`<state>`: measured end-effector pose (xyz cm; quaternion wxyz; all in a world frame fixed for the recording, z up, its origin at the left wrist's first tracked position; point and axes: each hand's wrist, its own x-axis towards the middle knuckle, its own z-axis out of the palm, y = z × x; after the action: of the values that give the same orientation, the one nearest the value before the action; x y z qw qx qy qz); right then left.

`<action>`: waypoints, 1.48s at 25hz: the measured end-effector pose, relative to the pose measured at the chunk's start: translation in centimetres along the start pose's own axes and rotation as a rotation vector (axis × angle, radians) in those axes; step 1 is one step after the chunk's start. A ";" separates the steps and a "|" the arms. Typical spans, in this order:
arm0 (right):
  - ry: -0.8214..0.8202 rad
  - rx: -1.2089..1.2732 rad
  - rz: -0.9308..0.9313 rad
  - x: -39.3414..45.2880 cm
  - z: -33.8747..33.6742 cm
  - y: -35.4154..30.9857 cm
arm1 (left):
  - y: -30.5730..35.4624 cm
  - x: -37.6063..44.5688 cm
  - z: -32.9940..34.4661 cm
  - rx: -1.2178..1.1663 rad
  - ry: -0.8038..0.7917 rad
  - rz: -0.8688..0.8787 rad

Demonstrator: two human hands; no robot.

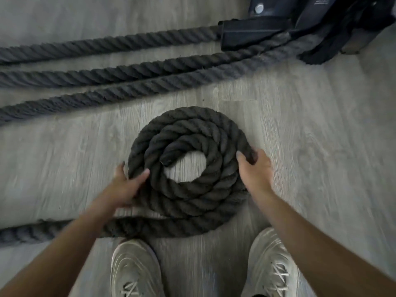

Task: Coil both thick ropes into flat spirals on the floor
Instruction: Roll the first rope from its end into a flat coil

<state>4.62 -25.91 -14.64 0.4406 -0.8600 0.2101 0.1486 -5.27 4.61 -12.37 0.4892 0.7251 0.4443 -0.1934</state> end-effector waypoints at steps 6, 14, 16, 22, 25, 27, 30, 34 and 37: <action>-0.023 -0.046 0.024 -8.0 0.2 4.3 | 5.1 3.5 -1.9 0.240 0.027 0.184; -0.107 -0.292 -0.257 4.0 -2.3 -2.5 | -0.3 -2.4 1.6 0.065 0.082 -0.015; -0.108 -0.298 -0.295 6.4 -2.3 -3.9 | -1.2 -3.9 1.9 -0.011 0.002 -0.131; -0.050 -0.146 0.001 -1.2 -0.6 0.2 | 2.8 1.4 -1.2 -0.020 0.109 0.039; -0.097 -0.119 0.003 -8.2 0.3 3.1 | 6.3 3.6 -1.7 -0.018 0.011 0.098; -0.147 -0.118 -0.015 -9.2 0.2 3.7 | 6.6 4.2 -1.0 0.106 0.038 0.142; -0.196 -0.124 -0.039 -6.1 -0.9 2.2 | 4.9 4.0 -0.4 0.298 0.160 0.160; -0.120 -0.168 -0.168 1.5 -1.6 -1.3 | 1.2 0.3 1.2 -0.107 0.130 -0.011; -0.035 -0.275 -0.193 6.2 -1.3 -3.6 | -1.4 -5.0 4.3 -0.321 0.067 -0.164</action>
<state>11.87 -26.50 -14.12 0.3345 -0.9257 0.0962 0.1479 -8.41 -1.31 -11.41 0.5663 0.6049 0.5433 -0.1350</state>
